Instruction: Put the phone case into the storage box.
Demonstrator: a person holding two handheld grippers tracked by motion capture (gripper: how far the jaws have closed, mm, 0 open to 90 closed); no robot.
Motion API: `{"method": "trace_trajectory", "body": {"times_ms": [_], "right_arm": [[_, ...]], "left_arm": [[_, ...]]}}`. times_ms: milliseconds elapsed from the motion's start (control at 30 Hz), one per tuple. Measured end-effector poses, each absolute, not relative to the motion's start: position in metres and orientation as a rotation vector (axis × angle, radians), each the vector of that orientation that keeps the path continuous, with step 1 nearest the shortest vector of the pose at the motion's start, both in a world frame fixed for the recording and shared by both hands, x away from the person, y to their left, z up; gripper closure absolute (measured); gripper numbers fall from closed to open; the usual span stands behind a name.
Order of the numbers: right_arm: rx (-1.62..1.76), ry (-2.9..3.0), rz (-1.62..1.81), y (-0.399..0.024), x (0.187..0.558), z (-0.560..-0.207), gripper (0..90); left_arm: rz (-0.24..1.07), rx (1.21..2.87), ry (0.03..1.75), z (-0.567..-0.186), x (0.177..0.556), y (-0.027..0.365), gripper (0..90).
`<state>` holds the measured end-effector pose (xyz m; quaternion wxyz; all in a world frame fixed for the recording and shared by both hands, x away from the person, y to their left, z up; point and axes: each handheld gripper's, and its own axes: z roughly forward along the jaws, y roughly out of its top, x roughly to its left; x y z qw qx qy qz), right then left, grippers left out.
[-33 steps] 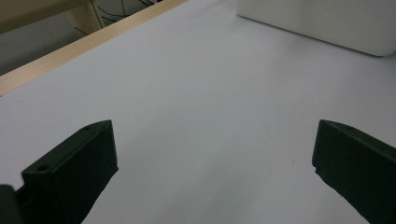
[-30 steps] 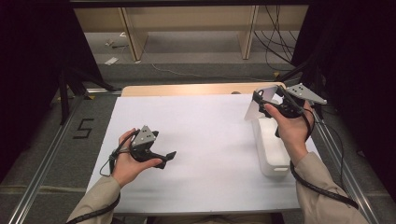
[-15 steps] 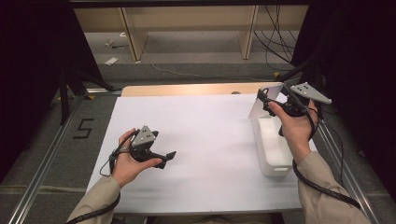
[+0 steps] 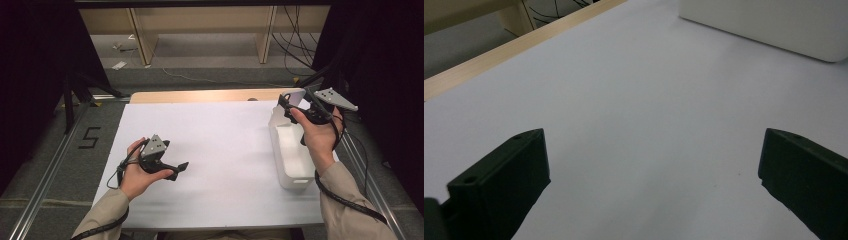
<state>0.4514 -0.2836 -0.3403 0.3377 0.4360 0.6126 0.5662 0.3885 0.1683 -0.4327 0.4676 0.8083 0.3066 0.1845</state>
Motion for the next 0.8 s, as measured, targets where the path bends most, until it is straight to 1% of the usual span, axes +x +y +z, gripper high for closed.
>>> {"method": "trace_trajectory", "body": {"times_ms": [800], "right_arm": [[1.168, 1.561, 1.451, -0.296, 0.454, -0.34, 18.1]], "left_arm": [[0.454, 1.977, 0.75, -0.432, 0.388, 0.168, 0.0]]}}
